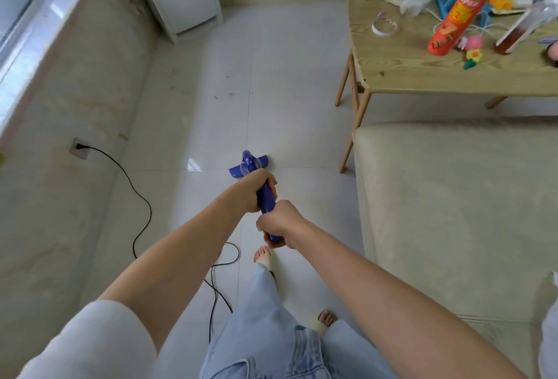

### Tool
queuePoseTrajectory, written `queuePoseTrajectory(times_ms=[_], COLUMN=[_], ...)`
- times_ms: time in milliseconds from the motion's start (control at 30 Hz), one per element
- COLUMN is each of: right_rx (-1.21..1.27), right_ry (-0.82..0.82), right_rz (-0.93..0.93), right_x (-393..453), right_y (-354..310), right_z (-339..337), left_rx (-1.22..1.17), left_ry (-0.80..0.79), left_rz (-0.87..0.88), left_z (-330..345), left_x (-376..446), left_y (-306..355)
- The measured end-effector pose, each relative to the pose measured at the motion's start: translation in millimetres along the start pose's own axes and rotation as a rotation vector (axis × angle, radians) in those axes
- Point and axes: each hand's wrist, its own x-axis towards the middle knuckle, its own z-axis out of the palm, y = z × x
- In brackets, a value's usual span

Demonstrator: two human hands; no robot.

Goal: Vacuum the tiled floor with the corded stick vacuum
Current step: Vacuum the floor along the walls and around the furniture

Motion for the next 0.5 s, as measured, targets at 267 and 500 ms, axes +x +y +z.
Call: queuePoseTrajectory(times_ms=[267, 500], right_rx=[0.001, -0.092], right_ry=[-0.115, -0.158], right_rz=[-0.007, -0.051], right_x=[-33.0, -37.7], right_y=[24.8, 16.1], right_z=[-26.0, -69.1], left_rx=[-0.026, -0.185], left_ry=[0.018, 0.016], left_rz=[-0.004, 0.046], left_z=[22.2, 51.2], left_x=[-12.7, -12.7], left_y=[-27.3, -24.2])
